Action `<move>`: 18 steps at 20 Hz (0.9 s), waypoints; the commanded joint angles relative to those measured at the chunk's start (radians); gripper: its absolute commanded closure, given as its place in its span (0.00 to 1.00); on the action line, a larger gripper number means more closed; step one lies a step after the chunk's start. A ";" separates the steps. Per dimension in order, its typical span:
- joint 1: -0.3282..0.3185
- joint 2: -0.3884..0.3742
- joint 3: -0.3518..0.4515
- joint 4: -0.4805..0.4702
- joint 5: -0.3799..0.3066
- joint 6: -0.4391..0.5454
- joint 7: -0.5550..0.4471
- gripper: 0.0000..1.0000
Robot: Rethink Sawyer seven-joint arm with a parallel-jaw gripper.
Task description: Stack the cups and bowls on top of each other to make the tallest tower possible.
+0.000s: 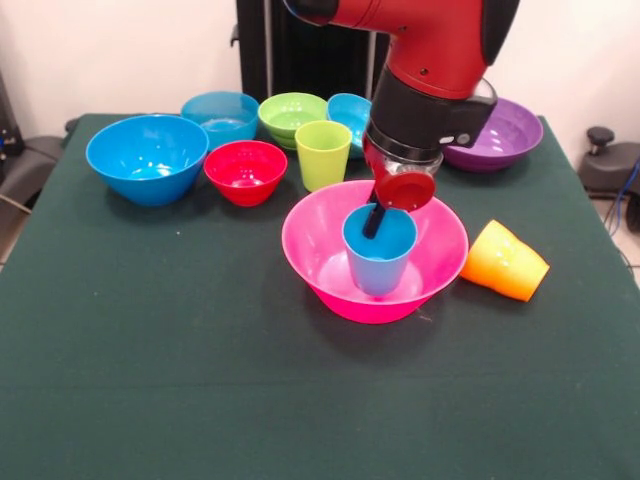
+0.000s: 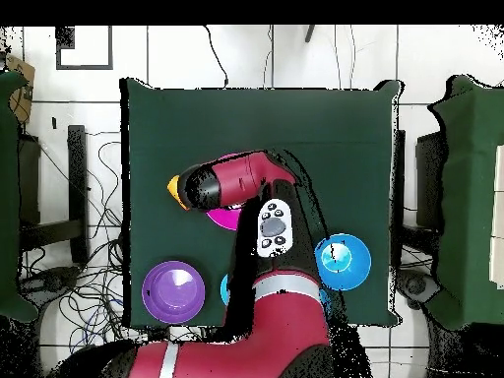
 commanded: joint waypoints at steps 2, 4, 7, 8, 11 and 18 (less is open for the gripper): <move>0.011 0.039 0.022 -0.002 -0.065 -0.049 -0.145 1.00; 0.012 0.045 0.021 -0.007 -0.065 -0.052 -0.145 1.00; 0.009 0.048 0.016 -0.003 -0.066 -0.061 -0.148 1.00; 0.009 0.050 0.015 -0.005 -0.066 -0.063 -0.149 1.00; 0.008 0.053 0.013 -0.006 -0.065 -0.065 -0.155 1.00; 0.009 0.056 0.024 -0.002 -0.049 -0.069 -0.159 1.00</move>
